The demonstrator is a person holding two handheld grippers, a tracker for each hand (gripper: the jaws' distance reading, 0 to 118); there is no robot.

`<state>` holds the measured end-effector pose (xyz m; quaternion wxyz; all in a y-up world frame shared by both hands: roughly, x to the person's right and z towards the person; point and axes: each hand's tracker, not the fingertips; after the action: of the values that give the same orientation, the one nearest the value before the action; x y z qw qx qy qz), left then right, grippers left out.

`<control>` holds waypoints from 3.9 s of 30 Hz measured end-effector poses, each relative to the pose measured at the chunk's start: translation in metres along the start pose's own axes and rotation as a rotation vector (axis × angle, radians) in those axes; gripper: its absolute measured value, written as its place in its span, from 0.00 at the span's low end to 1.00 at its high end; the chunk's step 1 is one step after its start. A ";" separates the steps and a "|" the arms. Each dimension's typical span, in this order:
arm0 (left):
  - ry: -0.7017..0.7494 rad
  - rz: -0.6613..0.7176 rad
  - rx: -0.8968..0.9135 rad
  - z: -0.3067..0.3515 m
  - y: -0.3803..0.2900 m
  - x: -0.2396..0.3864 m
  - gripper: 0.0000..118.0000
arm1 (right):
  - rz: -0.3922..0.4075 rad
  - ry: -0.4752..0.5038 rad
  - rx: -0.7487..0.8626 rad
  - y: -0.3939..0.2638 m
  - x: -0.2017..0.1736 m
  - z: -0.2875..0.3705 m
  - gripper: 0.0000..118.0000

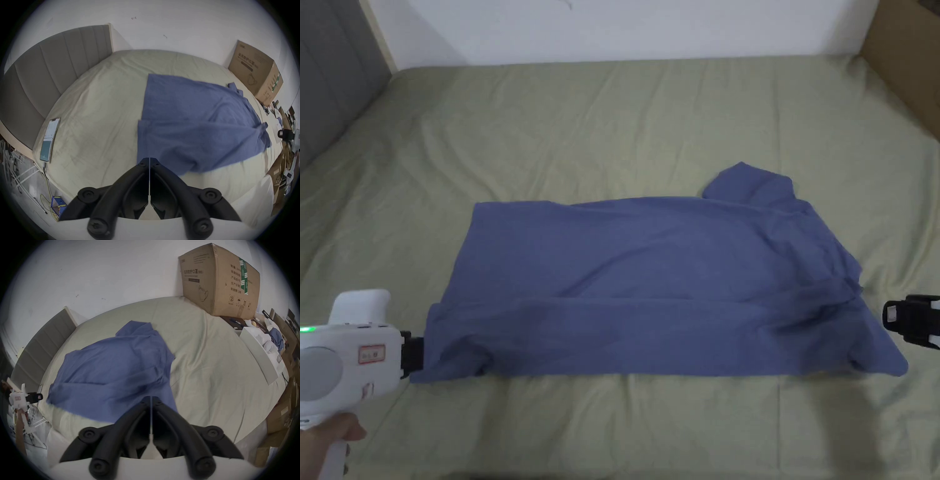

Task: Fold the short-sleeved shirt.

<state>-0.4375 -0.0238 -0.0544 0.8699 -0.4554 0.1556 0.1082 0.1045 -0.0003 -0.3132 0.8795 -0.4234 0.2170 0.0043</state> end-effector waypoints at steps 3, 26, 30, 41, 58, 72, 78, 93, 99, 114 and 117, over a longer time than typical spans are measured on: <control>-0.051 0.060 -0.004 -0.008 -0.005 -0.001 0.00 | -0.006 0.023 0.001 -0.014 -0.007 0.009 0.00; -0.035 0.078 -0.122 -0.057 0.024 0.012 0.08 | -0.191 -0.103 -0.098 -0.021 0.019 -0.054 0.76; -0.049 0.066 -0.118 -0.051 0.025 0.011 0.08 | -0.255 -0.044 -0.165 -0.022 0.015 -0.080 0.37; -0.096 0.031 -0.069 -0.012 0.020 0.001 0.08 | -0.258 0.005 -0.111 -0.017 0.009 -0.031 0.10; -0.149 0.013 -0.169 0.006 -0.083 -0.020 0.92 | -0.358 0.016 -0.274 -0.116 0.025 0.035 0.73; -0.136 0.011 0.000 -0.024 0.051 0.011 0.00 | -0.134 -0.008 -0.041 0.066 0.009 -0.018 0.00; -0.158 -0.027 -0.028 -0.053 0.084 0.028 0.00 | -0.058 0.001 -0.185 0.115 0.012 -0.131 0.92; -0.102 -0.026 -0.090 -0.105 0.139 -0.004 0.96 | 0.019 -0.117 -0.302 0.129 0.018 -0.207 0.05; -0.082 0.074 -0.067 -0.145 0.177 -0.020 0.95 | 0.022 -0.124 -0.299 0.127 0.017 -0.207 0.05; 0.019 0.094 -0.099 -0.183 0.195 0.002 0.01 | 0.010 -0.104 -0.249 0.164 0.008 -0.192 0.04; 0.062 0.018 -0.100 -0.183 0.204 0.010 0.01 | -0.003 -0.109 -0.200 0.185 0.003 -0.183 0.00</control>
<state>-0.5265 -0.0603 -0.3112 0.8397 -0.5002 0.1809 0.1092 0.0027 -0.0187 -0.5524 0.8435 -0.5084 0.1667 0.0478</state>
